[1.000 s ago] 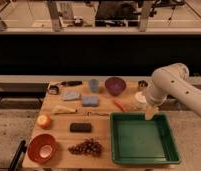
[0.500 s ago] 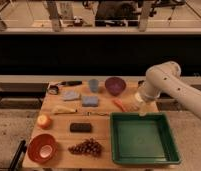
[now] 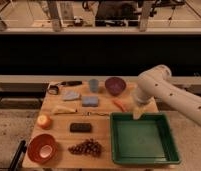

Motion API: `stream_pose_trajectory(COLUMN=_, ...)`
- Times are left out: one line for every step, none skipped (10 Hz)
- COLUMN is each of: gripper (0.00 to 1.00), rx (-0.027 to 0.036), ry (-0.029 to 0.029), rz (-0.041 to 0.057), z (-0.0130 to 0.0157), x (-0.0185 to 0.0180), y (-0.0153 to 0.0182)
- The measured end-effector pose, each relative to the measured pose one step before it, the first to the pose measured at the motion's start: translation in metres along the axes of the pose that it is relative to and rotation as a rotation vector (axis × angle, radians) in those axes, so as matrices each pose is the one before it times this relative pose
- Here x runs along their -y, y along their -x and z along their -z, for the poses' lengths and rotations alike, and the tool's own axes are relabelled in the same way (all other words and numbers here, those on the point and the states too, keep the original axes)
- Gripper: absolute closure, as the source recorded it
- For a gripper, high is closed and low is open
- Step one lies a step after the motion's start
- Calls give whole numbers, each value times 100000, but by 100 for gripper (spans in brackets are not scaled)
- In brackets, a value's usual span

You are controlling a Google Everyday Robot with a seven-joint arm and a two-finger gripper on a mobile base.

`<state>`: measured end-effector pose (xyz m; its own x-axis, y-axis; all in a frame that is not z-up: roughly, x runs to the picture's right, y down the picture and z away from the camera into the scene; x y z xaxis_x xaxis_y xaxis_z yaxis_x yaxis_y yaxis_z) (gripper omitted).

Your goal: Stack bowls on top of each other

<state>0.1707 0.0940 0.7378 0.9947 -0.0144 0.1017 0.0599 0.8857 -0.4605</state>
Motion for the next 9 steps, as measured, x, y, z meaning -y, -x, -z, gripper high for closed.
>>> stream_pose_trajectory(gripper=20, rx=664, ry=269, rz=4669, z=157, x=-2316, y=2763)
stream_pose_trajectory(gripper=20, rx=583, ry=309, rz=4285, z=249, x=-2130, y=2111)
stream_pose_trajectory(gripper=20, rx=718, ry=428, rz=4089, z=170, x=-1864, y=1837)
stream_pose_trajectory(gripper=20, rx=2122, ry=1612, rz=5853, z=93, x=-2506, y=3064)
stream_pose_trajectory(gripper=20, rx=1303, ry=1202, rz=5406, z=-220, x=-1600, y=2714)
stream_pose_trajectory(gripper=20, rx=1429, ry=1440, rz=3880, z=-381, x=-1040, y=2505)
stream_pose_trajectory(gripper=20, rx=1904, ry=1881, rz=4685, z=-755, x=-867, y=3048)
stream_pose_trajectory(gripper=20, rx=1747, ry=1225, rz=4857, z=-798, x=-246, y=2743)
stream_pose_trajectory(gripper=20, rx=1396, ry=802, rz=5162, z=-898, x=20, y=2713)
